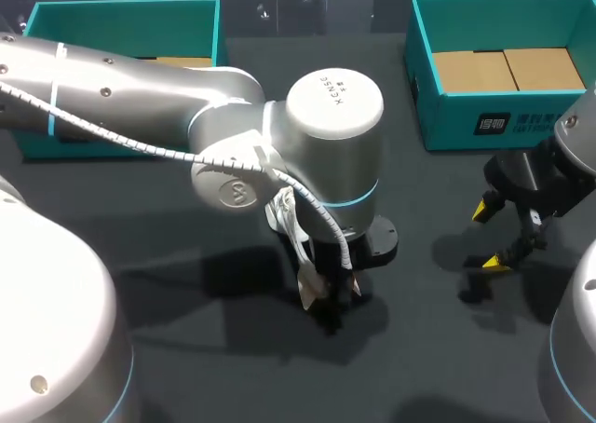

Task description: Take the shoe out of the shoebox, open the shoe tongue, remove and reinsert the insole, then place the shoe into the shoebox

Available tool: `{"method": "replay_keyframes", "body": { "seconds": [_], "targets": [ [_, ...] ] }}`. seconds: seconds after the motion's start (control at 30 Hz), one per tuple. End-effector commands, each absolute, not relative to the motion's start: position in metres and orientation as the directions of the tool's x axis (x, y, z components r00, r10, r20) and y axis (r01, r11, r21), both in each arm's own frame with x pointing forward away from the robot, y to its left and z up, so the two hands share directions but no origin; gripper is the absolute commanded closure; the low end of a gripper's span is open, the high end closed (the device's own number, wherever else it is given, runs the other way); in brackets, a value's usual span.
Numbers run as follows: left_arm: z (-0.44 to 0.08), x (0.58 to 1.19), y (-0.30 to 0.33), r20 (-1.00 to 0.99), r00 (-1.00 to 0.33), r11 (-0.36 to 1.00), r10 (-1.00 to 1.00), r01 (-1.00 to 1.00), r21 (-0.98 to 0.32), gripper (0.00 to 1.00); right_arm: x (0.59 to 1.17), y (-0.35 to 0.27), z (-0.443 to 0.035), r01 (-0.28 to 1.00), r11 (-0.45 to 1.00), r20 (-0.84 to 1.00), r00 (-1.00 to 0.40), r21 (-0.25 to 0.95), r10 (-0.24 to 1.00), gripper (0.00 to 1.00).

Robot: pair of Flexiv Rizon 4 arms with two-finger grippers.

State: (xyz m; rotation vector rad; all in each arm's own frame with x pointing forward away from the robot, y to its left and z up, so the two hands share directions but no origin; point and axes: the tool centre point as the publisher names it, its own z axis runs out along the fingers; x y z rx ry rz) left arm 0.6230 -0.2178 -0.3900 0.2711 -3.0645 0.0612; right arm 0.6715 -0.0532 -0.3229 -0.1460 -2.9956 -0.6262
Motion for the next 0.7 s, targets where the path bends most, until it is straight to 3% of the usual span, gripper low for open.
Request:
{"method": "replay_keyframes", "body": {
  "seconds": [0.03,0.17,0.2,0.23,0.27,0.7],
  "targets": [
    [-0.394,0.622,-0.223,0.059,-0.982,0.983,-0.181,-0.183,-0.022,0.47,0.670,-0.053,-0.323,0.108,0.912,0.093,-0.993,0.395,0.078,0.00],
    [-0.396,0.622,-0.224,0.052,-0.979,0.980,-0.195,-0.196,-0.014,0.59,0.670,-0.053,-0.323,0.108,0.912,0.093,-0.993,0.395,0.078,0.00],
    [-0.396,0.623,-0.224,0.052,-0.979,0.980,-0.197,-0.198,-0.015,0.68,0.670,-0.053,-0.323,0.108,0.912,0.093,-0.993,0.395,0.078,0.00],
    [-0.395,0.623,-0.224,0.053,-0.978,0.979,-0.201,-0.202,-0.016,0.93,0.670,-0.053,-0.323,0.108,0.912,0.093,-0.993,0.395,0.078,0.00],
    [-0.395,0.624,-0.223,0.053,-0.978,0.979,-0.202,-0.203,-0.016,1.00,0.670,-0.053,-0.323,0.108,0.912,0.093,-0.993,0.395,0.078,0.00],
    [-0.374,0.630,-0.210,0.092,-0.979,0.983,-0.180,-0.183,-0.023,1.00,0.670,-0.053,-0.323,0.108,0.912,0.093,-0.993,0.395,0.078,0.00]
  ]
}}
